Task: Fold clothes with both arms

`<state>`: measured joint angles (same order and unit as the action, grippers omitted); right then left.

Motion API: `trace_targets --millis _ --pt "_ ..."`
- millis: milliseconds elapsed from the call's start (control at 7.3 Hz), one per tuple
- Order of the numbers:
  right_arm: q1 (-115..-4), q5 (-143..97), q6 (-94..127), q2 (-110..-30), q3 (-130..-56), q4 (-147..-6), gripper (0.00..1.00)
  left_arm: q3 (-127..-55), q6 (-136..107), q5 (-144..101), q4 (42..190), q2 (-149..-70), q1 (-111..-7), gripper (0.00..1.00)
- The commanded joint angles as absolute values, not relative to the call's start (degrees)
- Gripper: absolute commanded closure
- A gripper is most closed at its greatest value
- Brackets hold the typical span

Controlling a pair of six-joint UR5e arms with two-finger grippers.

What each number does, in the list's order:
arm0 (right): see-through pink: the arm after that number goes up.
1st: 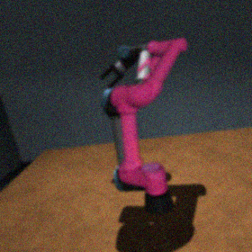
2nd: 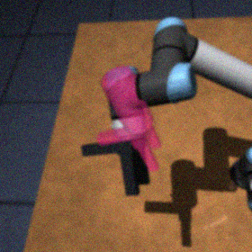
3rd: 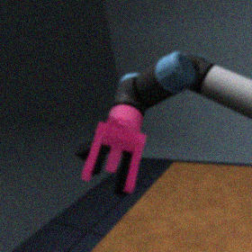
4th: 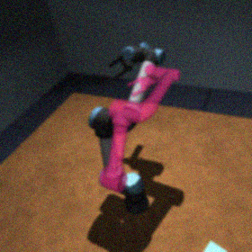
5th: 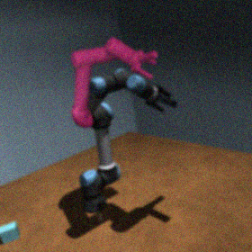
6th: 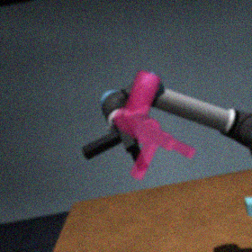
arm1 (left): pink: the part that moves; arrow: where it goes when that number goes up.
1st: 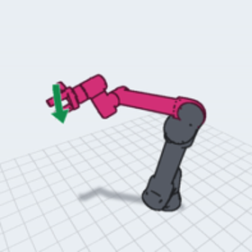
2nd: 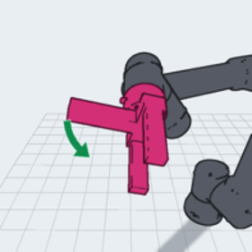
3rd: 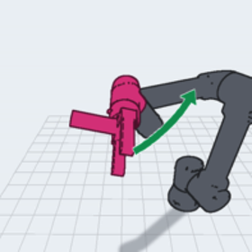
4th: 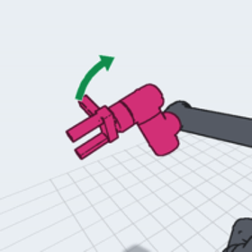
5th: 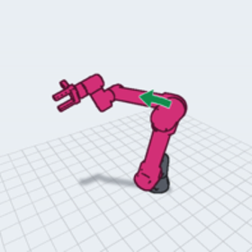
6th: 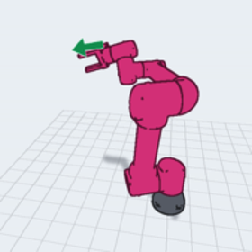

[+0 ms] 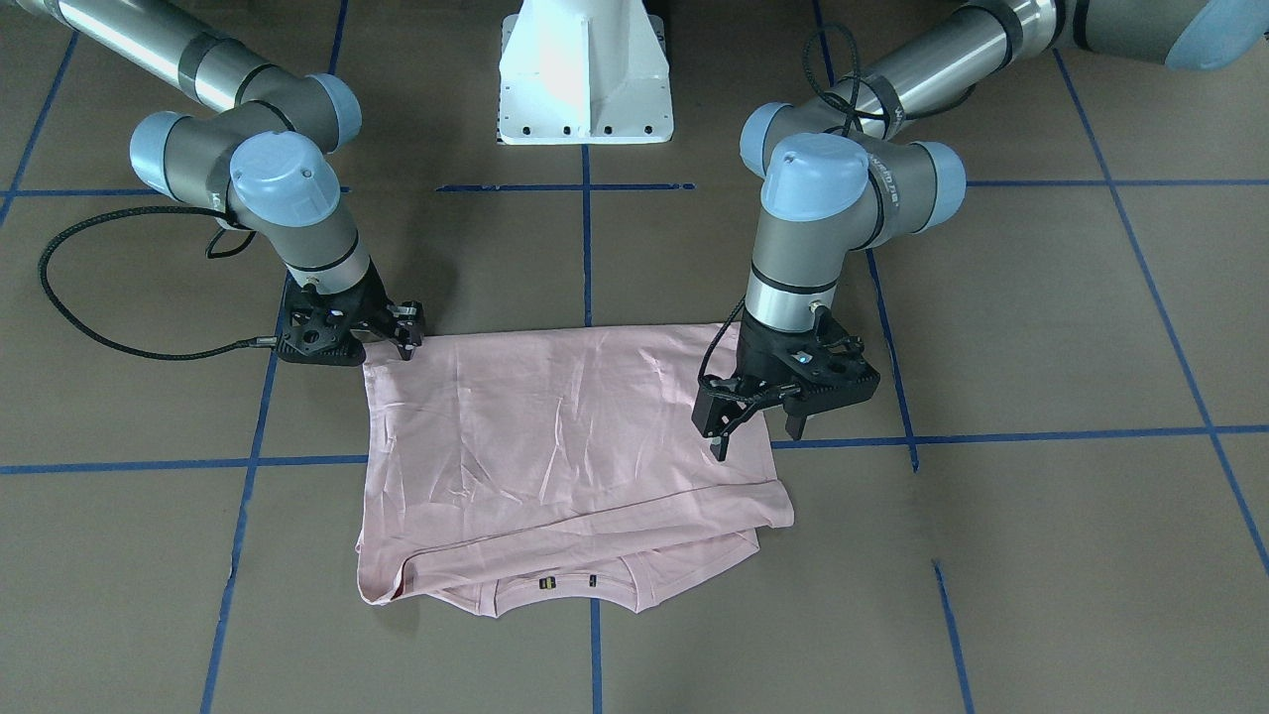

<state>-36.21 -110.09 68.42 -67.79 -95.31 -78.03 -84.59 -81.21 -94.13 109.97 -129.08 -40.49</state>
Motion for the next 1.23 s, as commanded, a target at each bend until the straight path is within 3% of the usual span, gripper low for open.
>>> trace_targets --millis 0,411,822,1097 --pt "-36.4 -110.1 65.9 -67.9 -95.4 -77.9 1.0 -84.6 -81.3 -94.0 110.0 -128.9 -40.3 0.0" --pt "-36.9 -110.7 66.0 -68.7 -96.9 -78.0 1.0 -84.6 -81.2 -94.0 110.1 -129.0 -40.0 0.0" --pt "-32.6 -110.7 65.7 -80.8 -108.4 -78.0 1.0 -85.1 -81.3 -93.9 110.0 -129.0 -40.0 0.0" --pt "-26.1 -112.8 66.5 -91.6 -120.9 -78.0 1.0 -86.0 -81.4 -93.8 109.7 -129.0 -40.0 0.0"
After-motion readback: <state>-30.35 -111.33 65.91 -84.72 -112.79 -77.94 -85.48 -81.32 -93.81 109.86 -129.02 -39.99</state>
